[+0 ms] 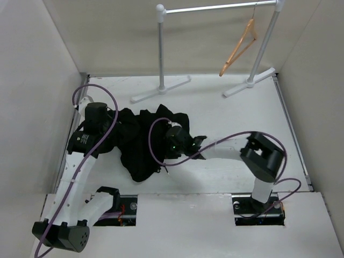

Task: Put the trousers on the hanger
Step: Flatten out the trousers at the center of the board.

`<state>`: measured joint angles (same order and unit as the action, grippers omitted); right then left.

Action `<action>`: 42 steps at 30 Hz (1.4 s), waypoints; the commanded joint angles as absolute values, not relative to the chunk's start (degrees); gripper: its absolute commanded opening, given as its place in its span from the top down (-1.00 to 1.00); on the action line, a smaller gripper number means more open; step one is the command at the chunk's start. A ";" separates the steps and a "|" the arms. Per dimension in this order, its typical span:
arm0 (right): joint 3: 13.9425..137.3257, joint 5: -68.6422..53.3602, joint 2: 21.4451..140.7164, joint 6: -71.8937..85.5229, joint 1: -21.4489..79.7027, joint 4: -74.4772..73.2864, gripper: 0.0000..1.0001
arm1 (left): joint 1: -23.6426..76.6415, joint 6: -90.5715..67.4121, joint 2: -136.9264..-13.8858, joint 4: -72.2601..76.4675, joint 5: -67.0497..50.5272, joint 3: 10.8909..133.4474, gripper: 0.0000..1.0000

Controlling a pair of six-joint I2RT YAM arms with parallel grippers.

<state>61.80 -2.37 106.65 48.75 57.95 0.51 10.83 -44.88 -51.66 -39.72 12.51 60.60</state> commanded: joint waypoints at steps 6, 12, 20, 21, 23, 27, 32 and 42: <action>74.32 6.67 68.59 36.84 49.62 -32.46 0.87 | 6.99 -43.86 -53.17 -35.16 13.18 72.50 0.96; 83.06 7.65 57.49 36.56 41.45 -50.79 0.85 | 4.79 -43.51 -50.28 -39.27 13.71 74.97 0.96; 57.43 2.38 52.91 42.35 18.71 -41.94 0.92 | 3.74 -43.15 -44.48 -51.48 12.92 62.34 0.95; 54.17 1.85 52.56 43.32 15.80 -40.27 0.94 | 3.56 -43.59 -43.60 -53.50 12.57 60.14 0.94; 49.25 1.67 51.16 44.55 11.32 -38.42 0.94 | 3.21 -44.64 -41.50 -57.29 11.35 56.36 0.92; 45.89 1.93 45.63 44.65 4.63 -40.07 0.93 | 2.51 -45.18 -35.43 -62.39 10.72 53.09 0.82; 42.19 1.23 40.96 43.77 -2.67 -42.36 0.84 | 2.41 -42.28 -37.34 -62.41 11.34 59.66 0.21; 40.96 0.18 41.13 44.12 1.80 -40.52 0.79 | 27.53 -42.01 -62.03 -40.02 13.19 68.64 -0.23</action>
